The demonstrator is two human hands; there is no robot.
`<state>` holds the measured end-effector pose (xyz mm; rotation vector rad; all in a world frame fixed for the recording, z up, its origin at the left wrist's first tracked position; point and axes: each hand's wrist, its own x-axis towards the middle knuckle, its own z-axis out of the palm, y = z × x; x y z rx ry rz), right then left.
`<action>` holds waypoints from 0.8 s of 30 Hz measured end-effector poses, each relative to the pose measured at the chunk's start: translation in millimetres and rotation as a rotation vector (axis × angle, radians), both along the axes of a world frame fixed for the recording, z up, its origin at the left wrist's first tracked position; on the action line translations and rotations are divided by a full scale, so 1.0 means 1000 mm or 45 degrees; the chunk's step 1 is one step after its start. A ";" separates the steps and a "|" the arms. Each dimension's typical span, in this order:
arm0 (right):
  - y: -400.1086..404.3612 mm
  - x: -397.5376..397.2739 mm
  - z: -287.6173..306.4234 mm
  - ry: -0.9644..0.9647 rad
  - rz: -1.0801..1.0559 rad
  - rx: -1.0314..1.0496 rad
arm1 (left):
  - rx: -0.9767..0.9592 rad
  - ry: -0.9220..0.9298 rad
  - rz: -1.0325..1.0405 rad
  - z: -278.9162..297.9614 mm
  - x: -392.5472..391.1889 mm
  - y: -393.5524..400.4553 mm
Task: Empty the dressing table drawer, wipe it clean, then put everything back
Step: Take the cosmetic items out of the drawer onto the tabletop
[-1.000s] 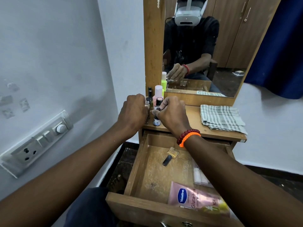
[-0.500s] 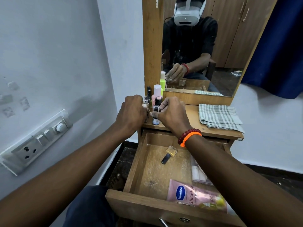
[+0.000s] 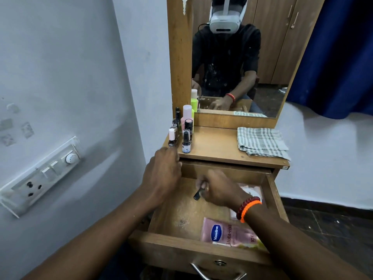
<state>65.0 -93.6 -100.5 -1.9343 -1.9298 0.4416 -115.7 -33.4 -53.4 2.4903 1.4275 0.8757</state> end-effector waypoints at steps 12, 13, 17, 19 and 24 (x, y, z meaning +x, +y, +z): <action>0.007 -0.013 -0.019 -0.493 0.227 0.060 | -0.351 0.134 -0.145 -0.032 0.016 -0.018; 0.007 -0.012 -0.019 -0.507 0.244 0.079 | -0.356 0.142 -0.148 -0.033 0.017 -0.019; 0.006 -0.008 -0.014 -0.461 0.307 0.165 | -0.350 0.120 -0.148 -0.043 0.012 -0.020; 0.007 -0.004 -0.009 -0.381 0.300 0.233 | -0.345 0.099 -0.143 -0.046 0.011 -0.021; 0.010 0.007 0.015 -0.009 0.178 0.298 | -0.308 0.092 -0.145 -0.049 0.011 -0.027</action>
